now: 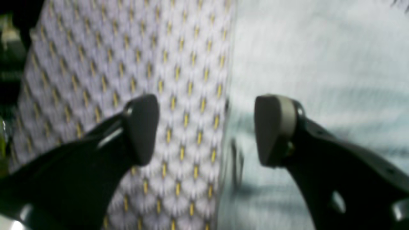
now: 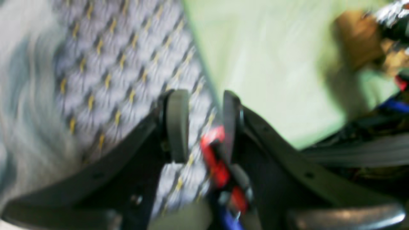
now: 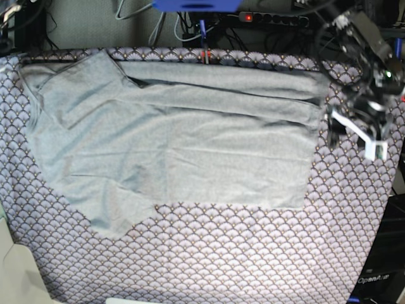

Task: Fold the T-shirt properly
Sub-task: 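Reach both grippers to the shirt's hem and grasp it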

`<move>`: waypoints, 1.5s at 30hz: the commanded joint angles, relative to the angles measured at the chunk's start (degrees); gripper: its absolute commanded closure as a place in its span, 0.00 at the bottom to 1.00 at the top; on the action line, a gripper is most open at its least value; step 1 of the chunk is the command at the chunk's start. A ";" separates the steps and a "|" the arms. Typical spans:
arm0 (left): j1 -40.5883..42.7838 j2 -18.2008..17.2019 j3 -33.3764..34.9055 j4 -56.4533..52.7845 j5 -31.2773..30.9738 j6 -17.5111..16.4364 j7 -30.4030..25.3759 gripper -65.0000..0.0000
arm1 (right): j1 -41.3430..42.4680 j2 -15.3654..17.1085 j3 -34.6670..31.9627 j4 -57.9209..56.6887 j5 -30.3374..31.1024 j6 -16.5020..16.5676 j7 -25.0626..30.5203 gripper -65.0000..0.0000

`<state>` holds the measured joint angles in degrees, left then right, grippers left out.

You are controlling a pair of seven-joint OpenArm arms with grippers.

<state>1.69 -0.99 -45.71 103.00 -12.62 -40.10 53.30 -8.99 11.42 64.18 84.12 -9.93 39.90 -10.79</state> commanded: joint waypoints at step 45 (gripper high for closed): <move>-30.31 1.04 9.19 -43.88 20.84 0.49 -19.14 0.30 | 42.88 1.90 -19.30 -42.14 -31.96 0.10 2.30 0.44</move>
<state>-27.03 0.32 -36.69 57.95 9.21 -39.22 35.51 32.71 12.34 44.93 41.15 -42.54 40.21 -9.56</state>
